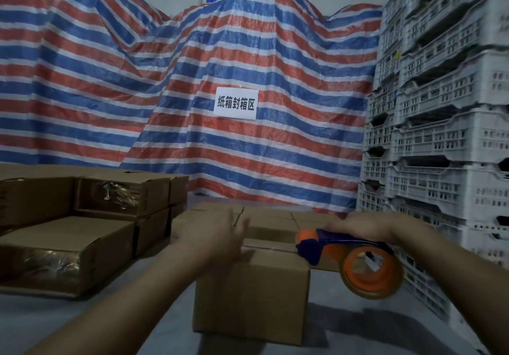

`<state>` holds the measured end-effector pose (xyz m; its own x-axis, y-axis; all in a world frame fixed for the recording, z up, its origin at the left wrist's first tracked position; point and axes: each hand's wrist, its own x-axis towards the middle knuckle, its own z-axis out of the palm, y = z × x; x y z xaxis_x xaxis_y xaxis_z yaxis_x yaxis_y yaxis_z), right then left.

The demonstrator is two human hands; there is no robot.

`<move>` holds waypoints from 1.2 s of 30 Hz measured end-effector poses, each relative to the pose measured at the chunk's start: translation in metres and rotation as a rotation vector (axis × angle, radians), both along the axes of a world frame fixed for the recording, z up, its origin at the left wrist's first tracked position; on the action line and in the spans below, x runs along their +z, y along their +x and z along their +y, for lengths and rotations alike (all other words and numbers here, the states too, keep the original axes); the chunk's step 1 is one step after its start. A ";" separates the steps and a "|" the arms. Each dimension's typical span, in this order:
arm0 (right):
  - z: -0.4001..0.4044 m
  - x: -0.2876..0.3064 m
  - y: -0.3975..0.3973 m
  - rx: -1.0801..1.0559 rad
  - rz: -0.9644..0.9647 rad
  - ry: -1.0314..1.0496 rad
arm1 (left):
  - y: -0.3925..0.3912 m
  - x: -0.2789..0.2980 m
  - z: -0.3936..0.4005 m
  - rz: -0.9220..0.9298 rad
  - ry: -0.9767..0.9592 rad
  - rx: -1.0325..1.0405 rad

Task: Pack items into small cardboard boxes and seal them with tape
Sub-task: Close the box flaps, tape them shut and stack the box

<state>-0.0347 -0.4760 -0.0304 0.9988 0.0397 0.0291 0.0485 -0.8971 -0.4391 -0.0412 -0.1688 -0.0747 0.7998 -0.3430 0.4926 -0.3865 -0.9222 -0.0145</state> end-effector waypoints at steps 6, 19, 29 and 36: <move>-0.001 -0.006 -0.005 -0.019 -0.004 0.029 | -0.019 -0.010 -0.061 0.369 0.046 -0.350; -0.027 0.014 -0.051 -0.016 0.062 -0.206 | -0.015 -0.019 -0.058 0.316 0.173 -0.313; 0.034 -0.023 -0.035 -0.206 0.028 -1.258 | -0.016 -0.020 -0.058 0.282 0.259 -0.319; -0.010 -0.104 -0.055 -0.374 -0.417 -0.902 | -0.006 -0.028 -0.059 0.224 0.222 -0.358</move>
<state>-0.0901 -0.4863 -0.1342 0.8695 -0.0904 0.4856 -0.3051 -0.8715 0.3840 -0.0469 -0.2276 -0.1029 0.6903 -0.6938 0.2054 -0.6956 -0.7145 -0.0757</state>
